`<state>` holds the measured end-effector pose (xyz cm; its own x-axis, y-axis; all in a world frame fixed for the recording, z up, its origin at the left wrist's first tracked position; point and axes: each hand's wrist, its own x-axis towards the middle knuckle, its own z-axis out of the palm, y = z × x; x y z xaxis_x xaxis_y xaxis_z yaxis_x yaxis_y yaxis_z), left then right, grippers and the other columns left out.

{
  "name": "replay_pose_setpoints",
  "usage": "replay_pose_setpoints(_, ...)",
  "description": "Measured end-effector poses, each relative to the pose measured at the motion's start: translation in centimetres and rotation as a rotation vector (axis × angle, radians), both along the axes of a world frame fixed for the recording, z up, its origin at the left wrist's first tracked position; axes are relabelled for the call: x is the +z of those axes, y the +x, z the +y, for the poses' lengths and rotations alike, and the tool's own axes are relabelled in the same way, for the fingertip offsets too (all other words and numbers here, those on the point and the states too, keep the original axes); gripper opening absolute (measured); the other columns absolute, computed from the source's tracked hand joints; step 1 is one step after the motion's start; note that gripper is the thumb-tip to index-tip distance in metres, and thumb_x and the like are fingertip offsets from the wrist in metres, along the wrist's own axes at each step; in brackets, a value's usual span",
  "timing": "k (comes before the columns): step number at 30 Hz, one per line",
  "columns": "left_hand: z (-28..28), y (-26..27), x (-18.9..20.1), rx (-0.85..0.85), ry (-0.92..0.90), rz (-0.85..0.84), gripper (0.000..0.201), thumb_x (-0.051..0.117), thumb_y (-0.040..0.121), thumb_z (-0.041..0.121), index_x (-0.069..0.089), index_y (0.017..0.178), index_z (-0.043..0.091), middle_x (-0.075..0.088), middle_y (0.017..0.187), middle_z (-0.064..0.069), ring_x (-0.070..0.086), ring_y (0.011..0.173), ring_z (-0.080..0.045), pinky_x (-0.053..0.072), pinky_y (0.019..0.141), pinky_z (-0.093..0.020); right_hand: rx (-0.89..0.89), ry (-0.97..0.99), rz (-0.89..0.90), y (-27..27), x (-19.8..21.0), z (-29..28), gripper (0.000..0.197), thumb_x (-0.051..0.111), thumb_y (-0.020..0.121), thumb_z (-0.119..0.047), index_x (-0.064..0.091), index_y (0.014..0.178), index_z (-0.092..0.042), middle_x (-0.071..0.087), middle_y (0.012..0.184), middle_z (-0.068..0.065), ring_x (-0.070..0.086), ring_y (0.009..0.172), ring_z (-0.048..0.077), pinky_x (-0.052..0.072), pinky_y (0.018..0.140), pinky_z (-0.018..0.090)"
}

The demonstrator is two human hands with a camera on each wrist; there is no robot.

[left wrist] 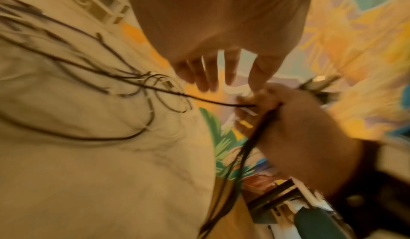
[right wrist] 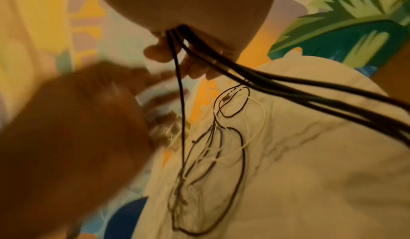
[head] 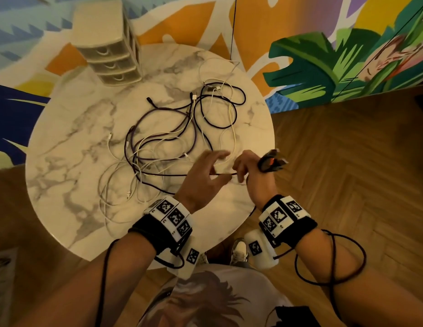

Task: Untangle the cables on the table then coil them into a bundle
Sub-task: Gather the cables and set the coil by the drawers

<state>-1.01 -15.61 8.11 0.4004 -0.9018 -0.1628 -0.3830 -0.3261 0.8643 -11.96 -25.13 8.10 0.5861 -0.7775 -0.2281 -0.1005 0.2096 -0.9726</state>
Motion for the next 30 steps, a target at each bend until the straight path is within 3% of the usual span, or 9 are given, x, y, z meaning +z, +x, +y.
replay_pose_setpoints(4, 2.2, 1.5, -5.2, -0.247, 0.408, -0.081, 0.018, 0.054, 0.094, 0.026, 0.063, 0.105, 0.015, 0.061, 0.097, -0.001, 0.058, 0.087, -0.022, 0.039, 0.074, -0.028, -0.141, 0.276, -0.161, -0.4, 0.1, -1.7, 0.060, 0.035, 0.101, -0.023, 0.033, 0.042, -0.011, 0.038, 0.041, 0.008, 0.047, 0.045, 0.027, 0.049, 0.057, 0.031)
replay_pose_setpoints(8, 5.1, 8.6, -7.0, 0.009, 0.391, -0.316, 0.033, 0.048, 0.092, 0.026, 0.063, 0.100, -0.002, 0.063, 0.100, -0.023, 0.059, 0.095, -0.036, 0.039, 0.080, -0.035, -0.225, 0.388, -0.303, -1.8, 0.8, -3.4, 0.063, 0.032, 0.101, -0.027, 0.033, 0.039, -0.018, 0.025, 0.034, -0.001, 0.026, 0.032, 0.015, 0.047, 0.044, 0.028)
replay_pose_setpoints(14, 5.8, 13.3, -2.2, 0.261, 0.321, -0.523, 0.024, 0.047, 0.097, 0.015, 0.062, 0.097, -0.003, 0.061, 0.096, -0.025, 0.057, 0.091, -0.038, 0.039, 0.079, -0.041, -0.466, 0.235, -0.340, -3.8, 0.5, -6.1, 0.057, 0.035, 0.100, -0.034, 0.028, 0.045, -0.019, 0.022, 0.040, -0.004, 0.018, 0.038, 0.016, 0.025, 0.044, 0.025)
replay_pose_setpoints(16, 4.6, 11.2, -0.5, 0.238, 0.223, -0.442, 0.028, 0.045, 0.099, 0.021, 0.064, 0.087, 0.004, 0.066, 0.087, -0.016, 0.060, 0.079, -0.027, 0.043, 0.073, -0.036, -0.537, 0.178, -0.339, -4.0, 0.8, -6.7, 0.054, 0.036, 0.100, -0.034, 0.026, 0.049, -0.019, 0.022, 0.042, -0.005, 0.017, 0.040, 0.016, 0.018, 0.045, 0.028)
replay_pose_setpoints(19, 3.0, 5.3, 0.6, 0.111, 0.209, 0.055, 0.040, 0.040, 0.101, 0.024, 0.064, 0.071, 0.012, 0.066, 0.067, -0.004, 0.055, 0.051, -0.009, 0.045, 0.058, -0.027, -0.595, 0.120, -0.350, -4.5, 1.5, -7.5, 0.050, 0.037, 0.100, -0.035, 0.026, 0.053, -0.018, 0.022, 0.044, -0.005, 0.016, 0.042, 0.016, 0.017, 0.043, 0.026)
replay_pose_setpoints(21, 2.5, 0.8, 0.0, -0.061, 0.291, 0.385, 0.046, 0.035, 0.102, 0.022, 0.065, 0.072, 0.004, 0.068, 0.068, -0.009, 0.058, 0.051, -0.014, 0.050, 0.057, -0.027, -0.599, 0.107, -0.354, -5.0, 1.8, -7.9, 0.050, 0.036, 0.100, -0.035, 0.026, 0.054, -0.018, 0.021, 0.046, -0.005, 0.015, 0.043, 0.015, 0.017, 0.042, 0.025)
replay_pose_setpoints(23, 2.5, -3.1, -1.5, -0.284, 0.430, 0.586, 0.050, 0.033, 0.103, 0.024, 0.067, 0.079, -0.004, 0.070, 0.079, -0.017, 0.064, 0.064, -0.021, 0.055, 0.070, -0.033, -0.602, 0.104, -0.355, -5.6, 2.2, -8.2, 0.050, 0.036, 0.100, -0.034, 0.027, 0.053, -0.018, 0.021, 0.046, -0.005, 0.015, 0.042, 0.015, 0.017, 0.042, 0.024)
replay_pose_setpoints(27, 1.5, -8.2, -3.9, -0.569, 0.688, 0.690, 0.044, 0.034, 0.102, 0.031, 0.062, 0.107, -0.003, 0.065, 0.104, -0.013, 0.064, 0.074, -0.016, 0.052, 0.075, -0.024, -0.637, 0.108, -0.348, -7.4, 2.9, -8.3, 0.051, 0.036, 0.102, -0.030, 0.026, 0.053, -0.018, 0.021, 0.043, -0.007, 0.016, 0.038, 0.011, 0.018, 0.039, 0.021)
replay_pose_setpoints(30, 0.4, -9.7, -5.1, -0.744, 0.992, 0.369, 0.050, 0.040, 0.099, 0.040, 0.043, 0.135, 0.004, 0.049, 0.135, -0.010, 0.064, 0.077, -0.024, 0.050, 0.072, -0.028, -0.623, 0.153, -0.332, -8.6, 3.1, -8.1, 0.055, 0.036, 0.102, -0.028, 0.025, 0.048, -0.020, 0.019, 0.041, -0.008, 0.016, 0.036, 0.010, 0.015, 0.039, 0.018)
